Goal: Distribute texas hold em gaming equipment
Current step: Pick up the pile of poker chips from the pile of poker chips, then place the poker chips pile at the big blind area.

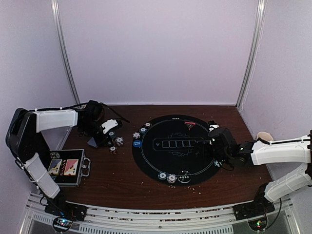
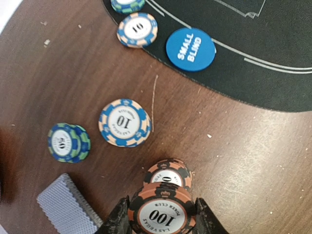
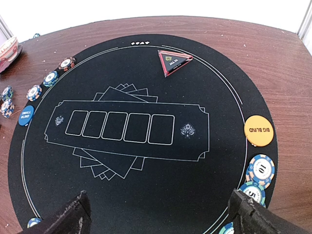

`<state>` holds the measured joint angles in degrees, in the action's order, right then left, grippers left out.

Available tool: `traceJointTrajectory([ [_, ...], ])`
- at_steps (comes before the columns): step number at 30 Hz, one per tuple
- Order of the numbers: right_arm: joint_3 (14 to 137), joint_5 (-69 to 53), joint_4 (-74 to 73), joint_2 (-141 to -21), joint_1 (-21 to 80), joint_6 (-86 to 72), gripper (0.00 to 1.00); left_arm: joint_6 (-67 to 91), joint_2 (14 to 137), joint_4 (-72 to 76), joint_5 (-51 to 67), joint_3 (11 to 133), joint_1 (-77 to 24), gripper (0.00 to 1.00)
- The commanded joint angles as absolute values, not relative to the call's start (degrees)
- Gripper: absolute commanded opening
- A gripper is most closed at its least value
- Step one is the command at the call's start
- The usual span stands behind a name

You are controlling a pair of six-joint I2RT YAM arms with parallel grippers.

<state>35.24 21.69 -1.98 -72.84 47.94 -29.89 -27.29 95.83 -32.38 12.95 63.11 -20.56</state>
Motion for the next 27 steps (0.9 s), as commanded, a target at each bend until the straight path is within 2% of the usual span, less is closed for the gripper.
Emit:
traceJointTrajectory([
  [1,35.67,23.95,-2.46,-71.13,48.34,-30.15,1.0,-26.58,92.73,-34.1,13.91,66.49,-21.47,0.26],
  [9,33.09,29.92,-1.59,-65.1,48.28,-31.91,1.0,-25.66,96.47,-37.39,13.77,76.48,-33.51,0.25],
  [19,29.9,41.35,-2.85,-56.95,47.77,-36.51,1.0,-24.17,117.14,-44.01,16.28,102.24,-49.88,0.25],
  [27,25.85,51.25,-6.29,-41.41,47.59,-41.17,1.0,-17.15,130.64,-40.35,17.51,118.81,-57.87,0.24],
])
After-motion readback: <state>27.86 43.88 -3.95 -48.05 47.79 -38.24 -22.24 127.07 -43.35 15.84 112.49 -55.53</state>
